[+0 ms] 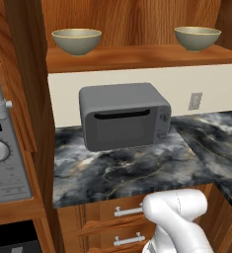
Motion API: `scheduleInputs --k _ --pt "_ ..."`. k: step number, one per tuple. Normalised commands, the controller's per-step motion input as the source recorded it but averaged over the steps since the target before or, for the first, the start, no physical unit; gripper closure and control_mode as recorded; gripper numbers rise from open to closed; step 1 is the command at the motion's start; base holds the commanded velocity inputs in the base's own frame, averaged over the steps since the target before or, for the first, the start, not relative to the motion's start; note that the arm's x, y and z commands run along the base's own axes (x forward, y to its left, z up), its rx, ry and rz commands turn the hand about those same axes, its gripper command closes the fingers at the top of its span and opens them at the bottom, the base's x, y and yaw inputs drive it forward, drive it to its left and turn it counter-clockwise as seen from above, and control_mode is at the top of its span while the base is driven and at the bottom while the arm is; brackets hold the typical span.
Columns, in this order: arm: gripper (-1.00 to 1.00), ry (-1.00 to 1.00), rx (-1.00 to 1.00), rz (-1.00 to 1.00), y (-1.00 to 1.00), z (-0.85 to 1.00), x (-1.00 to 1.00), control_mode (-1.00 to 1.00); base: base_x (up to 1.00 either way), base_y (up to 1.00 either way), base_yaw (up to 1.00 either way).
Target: Move the bowls from the cabinet to the plates on the dining table.
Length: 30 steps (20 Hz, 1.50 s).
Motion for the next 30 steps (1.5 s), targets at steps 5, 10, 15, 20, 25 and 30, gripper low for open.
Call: scheduleInputs --k 5,10,15,20,25,30 --pt "-1.0 -0.08 -0.06 -0.02 0.58 0.0 0.0 -1.0 0.0 0.0 0.0" --pt "-1.0 -0.05 -0.02 -0.07 0.45 0.0 0.15 -1.0 0.0 0.0 0.0" --pt "-1.0 -0.03 0.0 -0.1 0.33 0.0 0.24 -1.0 0.0 0.0 0.0" --pt "-1.0 -0.02 0.0 -0.13 0.23 -0.01 0.28 -1.0 0.0 0.0 0.0" --pt "-1.0 -0.03 0.0 -0.16 0.19 0.01 0.18 -1.0 0.0 0.0 0.0" --pt "-1.0 -0.05 0.02 -0.11 0.05 0.07 0.28 -1.0 0.0 0.0 0.0"
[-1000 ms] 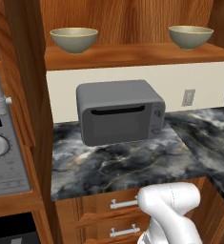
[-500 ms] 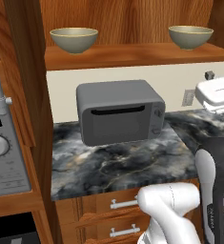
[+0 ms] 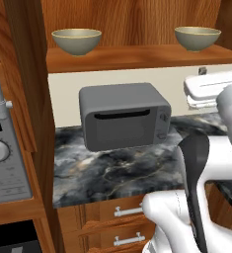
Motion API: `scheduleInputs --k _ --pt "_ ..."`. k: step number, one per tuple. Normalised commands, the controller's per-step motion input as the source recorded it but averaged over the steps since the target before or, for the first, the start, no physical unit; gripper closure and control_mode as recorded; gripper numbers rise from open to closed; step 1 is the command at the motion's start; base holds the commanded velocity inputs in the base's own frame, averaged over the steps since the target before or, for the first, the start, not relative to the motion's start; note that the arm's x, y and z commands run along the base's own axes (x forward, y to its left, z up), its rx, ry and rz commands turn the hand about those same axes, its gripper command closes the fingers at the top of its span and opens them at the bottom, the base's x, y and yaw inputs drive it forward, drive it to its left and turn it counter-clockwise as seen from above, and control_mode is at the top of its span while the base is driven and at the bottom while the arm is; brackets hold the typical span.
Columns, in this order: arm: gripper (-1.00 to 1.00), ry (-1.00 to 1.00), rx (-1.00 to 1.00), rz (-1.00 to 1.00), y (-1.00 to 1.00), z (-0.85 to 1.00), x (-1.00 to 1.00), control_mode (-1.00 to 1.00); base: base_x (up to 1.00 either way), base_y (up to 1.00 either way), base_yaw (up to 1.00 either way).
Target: Move the bowls from the cabinet to the plates on the dining table.
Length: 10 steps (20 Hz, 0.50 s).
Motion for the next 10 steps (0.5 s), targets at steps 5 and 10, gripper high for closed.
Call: scheduleInputs --k 5,10 --pt "-1.0 -0.04 0.09 -0.1 -0.06 0.01 0.22 -1.0 0.0 0.0 0.0" --pt "-1.0 -0.03 0.1 -0.06 -0.05 0.0 0.22 -1.0 0.0 0.0 0.0"
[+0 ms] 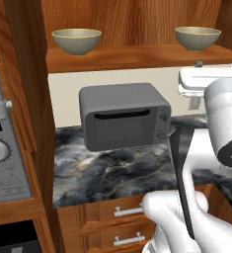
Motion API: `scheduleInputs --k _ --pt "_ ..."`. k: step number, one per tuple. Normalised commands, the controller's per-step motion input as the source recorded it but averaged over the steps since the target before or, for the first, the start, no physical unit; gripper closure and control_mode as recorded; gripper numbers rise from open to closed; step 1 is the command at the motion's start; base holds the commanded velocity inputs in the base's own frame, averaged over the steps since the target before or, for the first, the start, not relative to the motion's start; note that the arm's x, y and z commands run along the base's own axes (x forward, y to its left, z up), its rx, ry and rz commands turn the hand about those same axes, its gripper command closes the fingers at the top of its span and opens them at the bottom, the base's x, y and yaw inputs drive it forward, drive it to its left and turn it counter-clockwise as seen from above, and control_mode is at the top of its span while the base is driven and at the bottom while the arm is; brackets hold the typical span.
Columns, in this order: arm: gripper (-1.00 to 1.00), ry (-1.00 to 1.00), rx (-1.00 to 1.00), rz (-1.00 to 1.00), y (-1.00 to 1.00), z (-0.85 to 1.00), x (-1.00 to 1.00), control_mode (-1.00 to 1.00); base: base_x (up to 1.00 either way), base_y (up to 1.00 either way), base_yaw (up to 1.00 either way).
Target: Move the bowls from the cabinet to the plates on the dining table.
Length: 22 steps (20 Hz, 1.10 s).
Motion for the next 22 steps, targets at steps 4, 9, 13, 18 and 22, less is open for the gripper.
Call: scheduleInputs --k 4,9,13,18,22 --pt "-1.0 -0.01 0.09 -0.06 -0.1 0.05 0.26 -1.0 0.0 0.0 0.0" --pt "-1.0 0.0 0.13 -0.03 -0.27 0.11 0.19 -1.0 0.0 0.0 0.0" --pt "-1.0 0.0 0.13 -0.02 -0.26 0.05 0.14 -1.0 0.0 0.0 0.0" --pt "-1.0 0.01 0.12 -0.02 -0.16 0.03 0.21 -1.0 0.0 0.0 0.0" --pt "-1.0 0.01 0.1 -0.02 -0.1 0.02 0.25 -1.0 0.0 0.0 0.0"
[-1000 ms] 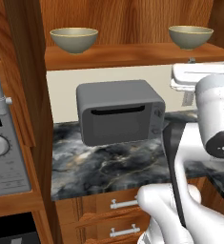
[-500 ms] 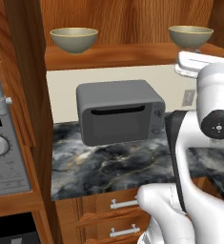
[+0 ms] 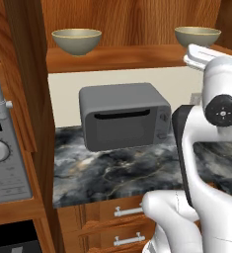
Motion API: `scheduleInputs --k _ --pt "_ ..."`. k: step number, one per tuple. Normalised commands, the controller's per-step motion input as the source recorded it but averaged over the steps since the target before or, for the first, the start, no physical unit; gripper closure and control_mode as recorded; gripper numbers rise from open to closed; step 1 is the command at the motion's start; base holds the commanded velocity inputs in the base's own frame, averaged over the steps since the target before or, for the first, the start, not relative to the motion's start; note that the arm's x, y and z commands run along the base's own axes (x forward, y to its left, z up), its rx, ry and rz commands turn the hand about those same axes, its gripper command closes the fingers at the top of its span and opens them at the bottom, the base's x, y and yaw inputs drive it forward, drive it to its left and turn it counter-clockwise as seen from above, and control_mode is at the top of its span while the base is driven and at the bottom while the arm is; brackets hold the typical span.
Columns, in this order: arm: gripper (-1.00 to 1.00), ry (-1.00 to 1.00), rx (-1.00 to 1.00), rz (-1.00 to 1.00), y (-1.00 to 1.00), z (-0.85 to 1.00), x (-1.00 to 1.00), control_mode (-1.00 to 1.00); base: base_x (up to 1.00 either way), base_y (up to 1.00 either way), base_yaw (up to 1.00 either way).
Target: Move the bowls from the cabinet to the plates on the dining table.
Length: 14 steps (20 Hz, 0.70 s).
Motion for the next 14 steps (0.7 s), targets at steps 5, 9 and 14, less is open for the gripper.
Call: scheduleInputs --k 5,9,14 --pt "-1.0 0.0 0.1 -0.02 -0.14 0.03 0.08 -1.0 0.0 0.0 0.0" --pt "-1.0 0.0 0.08 -0.05 -0.16 0.0 0.0 -1.0 0.0 0.0 0.0" --pt "-1.0 -0.03 0.05 -0.07 -0.11 0.0 -0.01 -1.0 0.0 0.0 0.0"
